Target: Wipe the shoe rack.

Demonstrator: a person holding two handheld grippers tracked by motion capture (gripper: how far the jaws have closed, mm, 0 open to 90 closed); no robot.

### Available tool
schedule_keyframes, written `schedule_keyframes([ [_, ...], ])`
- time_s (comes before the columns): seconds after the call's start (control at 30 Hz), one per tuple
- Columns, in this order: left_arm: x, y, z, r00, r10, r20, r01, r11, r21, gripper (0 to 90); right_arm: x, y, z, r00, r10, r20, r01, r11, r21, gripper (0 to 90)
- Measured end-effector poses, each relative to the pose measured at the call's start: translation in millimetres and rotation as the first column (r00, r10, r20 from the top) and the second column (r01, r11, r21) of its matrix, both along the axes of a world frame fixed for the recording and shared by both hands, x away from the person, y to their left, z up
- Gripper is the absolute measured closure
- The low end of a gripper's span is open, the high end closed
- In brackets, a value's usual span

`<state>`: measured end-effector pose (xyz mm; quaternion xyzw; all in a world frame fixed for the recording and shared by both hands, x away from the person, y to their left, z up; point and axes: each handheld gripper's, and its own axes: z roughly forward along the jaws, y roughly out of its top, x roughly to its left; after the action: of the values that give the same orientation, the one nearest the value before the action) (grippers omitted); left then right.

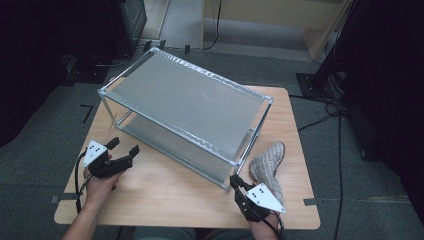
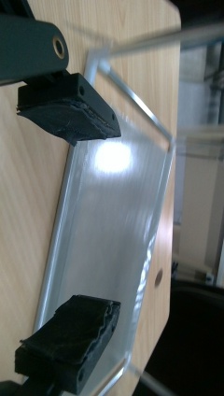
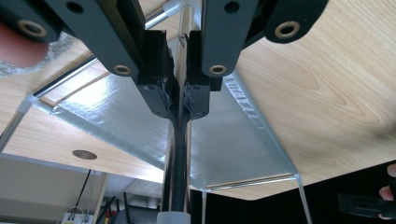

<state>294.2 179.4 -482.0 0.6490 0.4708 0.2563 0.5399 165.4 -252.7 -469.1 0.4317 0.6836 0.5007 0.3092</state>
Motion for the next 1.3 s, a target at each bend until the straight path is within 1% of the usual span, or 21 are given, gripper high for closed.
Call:
schedule_keyframes([
  [0.1, 7.0, 5.0, -1.1, 0.9991, 0.042, -0.004, -0.042, 0.9990, 0.016, 14.7, -3.0, -2.7, 0.2, 1.0000, -0.004, -0.002, 0.004, 1.000, 0.000, 82.7],
  [0.13, 9.7, 6.5, -1.6, 0.9985, 0.055, -0.004, -0.055, 0.9984, 0.010, 14.8, -4.2, -3.5, 0.3, 1.0000, -0.008, -0.002, 0.008, 1.000, 0.000, 82.8],
  [0.2, 12.4, 8.4, -1.8, 0.9978, 0.066, -0.005, -0.065, 0.9977, 0.017, 15.2, -6.8, -5.3, 0.3, 0.9999, -0.012, -0.003, 0.012, 1.000, 0.000, 82.7],
  [0.23, 19.9, 10.9, -3.2, 0.9941, 0.109, -0.001, -0.109, 0.9937, 0.028, 15.2, -8.6, -6.7, 0.3, 0.9999, -0.015, -0.004, 0.015, 1.000, 0.000, 82.8],
  [0.3, 24.8, 12.2, -4.1, 0.9912, 0.132, -0.004, -0.132, 0.9905, 0.036, 15.3, -11.4, -9.2, 0.1, 0.9998, -0.021, -0.003, 0.021, 1.000, 0.002, 82.7],
  [0.47, 39.9, 18.2, -6.0, 0.9786, 0.206, -0.003, -0.206, 0.9773, 0.051, 17.5, -18.3, -16.2, 0.0, 0.9994, -0.034, -0.001, 0.034, 0.999, 0.002, 82.7],
  [0.57, 48.6, 19.2, -7.7, 0.9695, 0.245, -0.002, -0.244, 0.9681, 0.056, 25.7, -22.2, -19.8, -0.2, 0.9993, -0.037, -0.001, 0.037, 0.999, 0.004, 82.7],
  [0.6, 51.7, 18.6, -8.3, 0.9680, 0.251, -0.002, -0.250, 0.9669, 0.049, 29.3, -23.5, -20.9, -0.2, 0.9993, -0.038, -0.004, 0.038, 0.999, 0.005, 82.7],
  [0.63, 54.4, 18.3, -8.8, 0.9658, 0.259, 0.002, -0.259, 0.9640, 0.061, 32.2, -24.5, -22.1, -0.2, 0.9993, -0.038, -0.004, 0.038, 0.999, 0.004, 82.7],
  [0.67, 57.6, 17.2, -9.8, 0.9576, 0.288, 0.007, -0.288, 0.9553, 0.067, 36.5, -25.4, -23.1, -0.4, 0.9992, -0.039, 0.000, 0.039, 0.999, 0.004, 82.7],
  [0.7, 61.3, 17.2, -10.6, 0.9522, 0.305, 0.007, -0.305, 0.9495, 0.073, 42.8, -26.4, -24.0, -0.3, 0.9993, -0.037, -0.003, 0.037, 0.999, 0.004, 82.6],
  [0.73, 65.4, 17.7, -11.3, 0.9540, 0.300, 0.001, -0.299, 0.9512, 0.077, 46.8, -27.4, -24.9, -0.5, 0.9993, -0.038, -0.001, 0.038, 0.999, 0.005, 82.6],
  [0.8, 74.1, 19.1, -12.6, 0.9467, 0.322, -0.006, -0.320, 0.9427, 0.093, 51.4, -29.1, -26.5, -0.6, 0.9992, -0.039, -0.003, 0.039, 0.999, 0.005, 82.6],
  [0.87, 79.5, 23.7, -15.0, 0.9454, 0.326, -0.004, -0.325, 0.9425, 0.079, 59.3, -30.1, -27.9, -1.0, 0.9991, -0.042, -0.002, 0.042, 0.999, 0.010, 82.6],
  [0.9, 80.8, 25.6, -16.7, 0.9502, 0.312, -0.006, -0.310, 0.9480, 0.070, 59.6, -30.2, -28.3, -1.3, 0.9991, -0.042, -0.001, 0.042, 0.999, 0.013, 82.5],
  [0.93, 80.7, 26.4, -17.0, 0.9577, 0.288, 0.000, -0.287, 0.9550, 0.075, 63.2, -30.1, -28.4, -1.6, 0.9992, -0.040, -0.003, 0.040, 0.999, 0.014, 82.4],
  [1.0, 78.6, 22.8, -16.0, 0.9584, 0.285, 0.012, -0.285, 0.9536, 0.098, 74.6, -29.0, -27.6, -2.1, 0.9992, -0.039, 0.001, 0.039, 0.999, 0.015, 82.4],
  [1.03, 77.5, 22.2, -15.8, 0.9563, 0.292, 0.008, -0.291, 0.9513, 0.101, 78.0, -28.5, -26.8, -2.1, 0.9991, -0.043, 0.000, 0.043, 0.999, 0.016, 82.4],
  [1.17, 71.2, 27.7, -16.9, 0.9600, 0.280, 0.011, -0.280, 0.9545, 0.104, 78.9, -24.4, -25.5, -2.1, 0.9976, -0.069, -0.008, 0.069, 0.997, 0.018, 82.3],
  [1.27, 67.0, 33.6, -16.8, 0.9622, 0.272, -0.005, -0.271, 0.9587, 0.086, 78.3, -19.4, -22.7, -2.5, 0.9950, -0.099, -0.012, 0.099, 0.995, 0.012, 82.3],
  [1.3, 63.1, 39.2, -16.7, 0.9625, 0.270, -0.026, -0.268, 0.9619, 0.053, 78.1, -17.1, -21.9, -2.5, 0.9944, -0.105, -0.014, 0.105, 0.994, 0.010, 82.3],
])
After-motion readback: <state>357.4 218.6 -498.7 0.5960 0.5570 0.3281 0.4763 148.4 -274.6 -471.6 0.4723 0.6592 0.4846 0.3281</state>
